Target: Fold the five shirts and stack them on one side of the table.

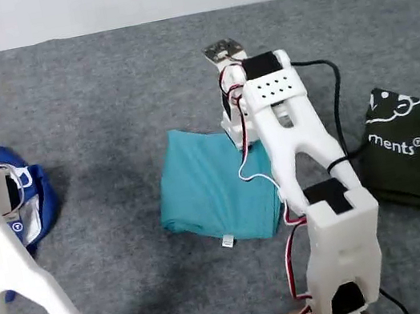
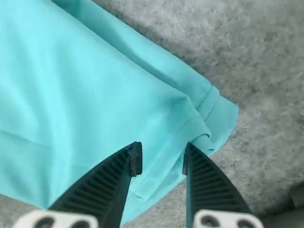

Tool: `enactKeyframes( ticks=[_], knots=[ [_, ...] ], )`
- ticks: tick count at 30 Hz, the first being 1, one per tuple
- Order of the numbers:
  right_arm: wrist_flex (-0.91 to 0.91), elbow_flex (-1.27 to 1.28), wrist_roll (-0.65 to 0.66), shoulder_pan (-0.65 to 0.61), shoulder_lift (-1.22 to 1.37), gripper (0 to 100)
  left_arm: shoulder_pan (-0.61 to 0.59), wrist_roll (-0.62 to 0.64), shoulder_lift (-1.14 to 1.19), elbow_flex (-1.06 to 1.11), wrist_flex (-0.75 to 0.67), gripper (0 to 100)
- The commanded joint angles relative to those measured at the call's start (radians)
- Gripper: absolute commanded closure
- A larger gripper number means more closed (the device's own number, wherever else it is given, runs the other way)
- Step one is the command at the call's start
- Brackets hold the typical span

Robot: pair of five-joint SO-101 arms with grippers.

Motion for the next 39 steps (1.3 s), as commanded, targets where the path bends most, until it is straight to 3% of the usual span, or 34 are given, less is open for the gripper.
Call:
enactKeyframes(
  ticks=[1, 13, 21, 28, 34, 39],
  knots=[
    [-0.015, -0.051, -0.012, 0.044, 0.012, 86.3, -0.006, -0.008, -0.035, -0.007, -0.020, 100],
    [-0.059, -0.051, -0.009, 0.070, 0.058, 92.5, -0.002, -0.008, -0.028, -0.004, -0.020, 100],
    [-0.213, -0.051, 0.149, 0.134, 0.101, 97.6, -0.002, -0.008, -0.028, -0.002, -0.035, 100],
    [-0.122, -0.081, 0.173, 0.173, 0.067, 97.5, -0.002, -0.009, -0.028, -0.002, -0.035, 100],
    [0.039, -0.176, 0.117, 0.130, 0.008, 85.8, 0.005, -0.009, -0.028, -0.002, -0.035, 100],
    [0.048, -0.203, 0.028, 0.125, 0.030, 82.4, 0.048, -0.008, -0.026, -0.002, -0.034, 100]
  ],
)
